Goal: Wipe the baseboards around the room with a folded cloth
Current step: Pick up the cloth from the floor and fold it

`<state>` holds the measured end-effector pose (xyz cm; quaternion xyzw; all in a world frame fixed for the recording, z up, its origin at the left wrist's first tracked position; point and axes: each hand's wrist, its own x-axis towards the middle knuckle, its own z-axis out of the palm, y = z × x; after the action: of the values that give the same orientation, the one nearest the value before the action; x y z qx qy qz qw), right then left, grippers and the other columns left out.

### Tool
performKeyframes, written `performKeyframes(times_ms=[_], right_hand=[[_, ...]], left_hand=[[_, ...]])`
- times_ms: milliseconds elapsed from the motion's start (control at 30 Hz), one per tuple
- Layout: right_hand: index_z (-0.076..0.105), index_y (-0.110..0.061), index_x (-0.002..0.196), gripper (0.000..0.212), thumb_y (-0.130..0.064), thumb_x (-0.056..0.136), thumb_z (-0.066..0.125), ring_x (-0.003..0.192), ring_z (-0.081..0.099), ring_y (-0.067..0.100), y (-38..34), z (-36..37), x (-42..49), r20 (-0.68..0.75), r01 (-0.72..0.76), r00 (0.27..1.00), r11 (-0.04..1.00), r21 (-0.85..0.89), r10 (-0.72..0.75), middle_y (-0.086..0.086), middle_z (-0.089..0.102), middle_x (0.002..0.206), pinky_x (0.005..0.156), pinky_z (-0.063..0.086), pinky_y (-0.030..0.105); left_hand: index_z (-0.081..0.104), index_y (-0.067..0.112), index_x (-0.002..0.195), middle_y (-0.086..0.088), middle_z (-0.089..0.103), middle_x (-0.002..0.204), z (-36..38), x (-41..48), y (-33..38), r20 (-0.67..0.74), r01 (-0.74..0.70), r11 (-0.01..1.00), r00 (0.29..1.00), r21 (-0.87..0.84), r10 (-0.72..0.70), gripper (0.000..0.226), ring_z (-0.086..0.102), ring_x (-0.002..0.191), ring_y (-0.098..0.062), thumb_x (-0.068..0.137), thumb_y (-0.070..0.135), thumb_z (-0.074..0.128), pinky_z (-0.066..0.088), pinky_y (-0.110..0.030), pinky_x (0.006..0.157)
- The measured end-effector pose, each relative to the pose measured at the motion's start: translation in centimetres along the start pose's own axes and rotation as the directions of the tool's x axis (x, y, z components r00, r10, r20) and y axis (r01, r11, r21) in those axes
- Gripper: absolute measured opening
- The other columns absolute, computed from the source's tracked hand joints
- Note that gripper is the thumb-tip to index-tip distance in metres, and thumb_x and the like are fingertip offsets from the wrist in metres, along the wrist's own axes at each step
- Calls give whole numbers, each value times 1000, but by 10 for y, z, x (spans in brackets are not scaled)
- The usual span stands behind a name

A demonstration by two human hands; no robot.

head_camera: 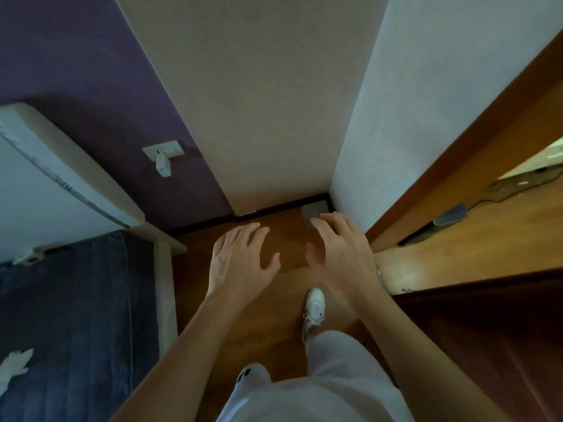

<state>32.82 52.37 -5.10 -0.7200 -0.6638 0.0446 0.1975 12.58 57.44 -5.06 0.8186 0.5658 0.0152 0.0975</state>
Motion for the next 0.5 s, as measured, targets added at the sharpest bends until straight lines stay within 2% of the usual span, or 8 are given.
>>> performKeyframes(times_ms=[233, 367, 500], right_hand=[[62, -14, 128, 45, -35, 88, 62, 126, 52, 27, 62, 4, 103, 70, 30, 997, 999, 23, -32, 6, 60, 128, 99, 49, 43], [62, -13, 127, 43, -34, 90, 59, 126, 52, 25, 85, 19, 140, 95, 50, 994, 998, 43, -53, 4, 59, 127, 101, 48, 40], [57, -15, 133, 47, -36, 91, 60, 131, 47, 24, 98, 35, 163, 193, 6, 981, 999, 45, -15, 3, 56, 133, 105, 44, 41]], left_hand=[[52, 26, 143, 4, 51, 147, -6, 100, 18, 2, 43, 999, 999, 2, -43, 62, 45, 135, -18, 92, 60, 43, 38, -42, 112], [49, 27, 146, 5, 47, 150, 0, 131, 16, 32, 91, 996, 995, 4, -91, 62, 42, 138, -18, 94, 61, 44, 34, -42, 114], [44, 30, 148, 8, 42, 153, 16, 152, 7, 67, 129, 991, 990, -26, -127, 63, 36, 141, -15, 94, 63, 39, 28, -40, 117]])
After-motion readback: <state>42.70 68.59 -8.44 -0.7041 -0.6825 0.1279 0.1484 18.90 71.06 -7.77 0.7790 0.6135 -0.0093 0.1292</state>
